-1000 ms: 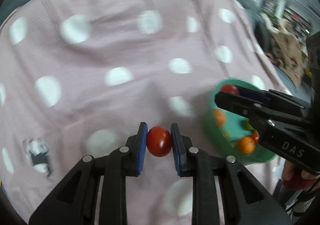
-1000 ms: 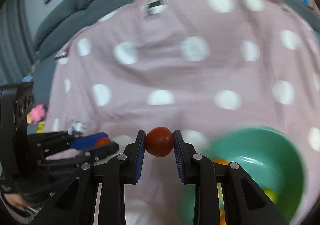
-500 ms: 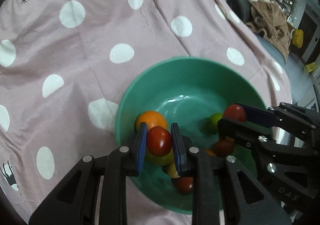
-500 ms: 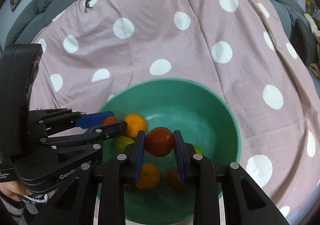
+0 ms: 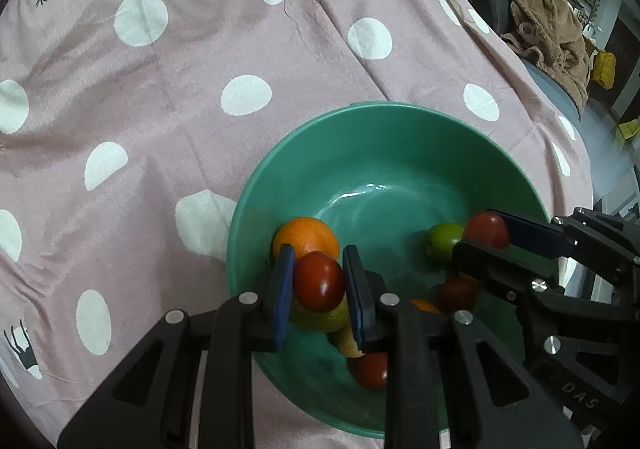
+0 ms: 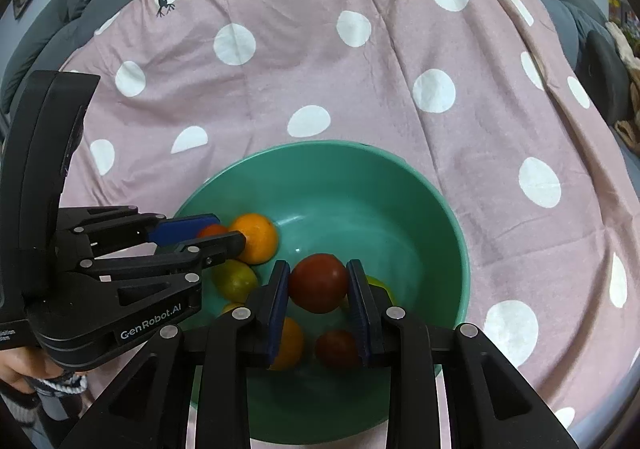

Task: Organize fruits
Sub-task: 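Carry both red cherry tomatoes over the green bowl, then open both tools to drop the red cherry tomatoes into the bowl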

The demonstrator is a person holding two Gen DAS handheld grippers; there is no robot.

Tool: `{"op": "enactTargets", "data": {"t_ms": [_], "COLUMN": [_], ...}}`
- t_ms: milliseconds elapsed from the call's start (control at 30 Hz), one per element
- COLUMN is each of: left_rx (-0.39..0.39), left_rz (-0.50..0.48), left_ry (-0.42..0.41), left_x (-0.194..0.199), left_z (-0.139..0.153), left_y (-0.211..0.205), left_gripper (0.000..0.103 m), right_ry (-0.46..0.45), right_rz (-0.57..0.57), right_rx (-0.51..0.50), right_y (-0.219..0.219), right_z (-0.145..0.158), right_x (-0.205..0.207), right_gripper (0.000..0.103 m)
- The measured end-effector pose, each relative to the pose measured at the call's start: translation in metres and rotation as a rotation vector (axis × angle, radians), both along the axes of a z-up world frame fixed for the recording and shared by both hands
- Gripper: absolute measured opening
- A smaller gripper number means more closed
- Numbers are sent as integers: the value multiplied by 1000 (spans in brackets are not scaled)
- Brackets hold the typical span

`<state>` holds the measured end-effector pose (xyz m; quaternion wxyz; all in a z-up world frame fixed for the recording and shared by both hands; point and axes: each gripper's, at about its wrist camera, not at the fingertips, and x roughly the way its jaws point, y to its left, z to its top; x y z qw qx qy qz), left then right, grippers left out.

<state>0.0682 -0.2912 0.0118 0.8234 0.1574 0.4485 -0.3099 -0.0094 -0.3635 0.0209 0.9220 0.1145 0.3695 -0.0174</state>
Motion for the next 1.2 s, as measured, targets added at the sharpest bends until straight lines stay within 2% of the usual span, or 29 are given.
{"op": "enactTargets", "data": {"t_ms": [100, 167, 233, 300, 400, 467, 533, 567, 667, 733, 800, 900, 1200], "left_rx": [12, 15, 13, 14, 7, 12, -2, -10, 3, 31, 27, 1, -2], "left_rz": [-7, -3, 5, 9, 21, 46, 70, 83, 109, 138, 146, 143, 142], "left_ry": [1, -16, -34, -38, -57, -92, -110, -114, -135, -158, -175, -158, -188], "left_x": [-2, -4, -7, -9, -14, -16, -18, -19, -22, -24, -27, -25, -35], "left_z": [5, 11, 18, 24, 38, 51, 66, 74, 94, 104, 114, 125, 149], "left_y": [-3, -2, -1, 0, 5, 10, 19, 23, 31, 34, 38, 42, 35], "left_gripper": [26, 46, 52, 53, 72, 85, 92, 93, 94, 102, 102, 102, 102], "right_ry": [27, 28, 16, 5, -22, -33, -40, -38, -25, -17, -5, 1, -5], "right_rz": [-6, -5, -3, -6, -6, -8, -13, -13, 8, 35, 53, 71, 69], "right_rx": [-9, -18, -25, -27, -29, -37, -50, -60, -79, -69, -63, -79, -87], "right_y": [1, 0, -1, -2, -4, -5, -6, -6, -2, 0, 2, 5, -1], "right_z": [0, 4, 10, 16, 30, 40, 54, 60, 78, 89, 96, 104, 121], "right_x": [2, 0, -4, -8, -18, -22, -27, -28, -32, -33, -33, -34, -39], "right_gripper": [30, 30, 31, 31, 31, 38, 47, 51, 54, 54, 54, 54, 54]}}
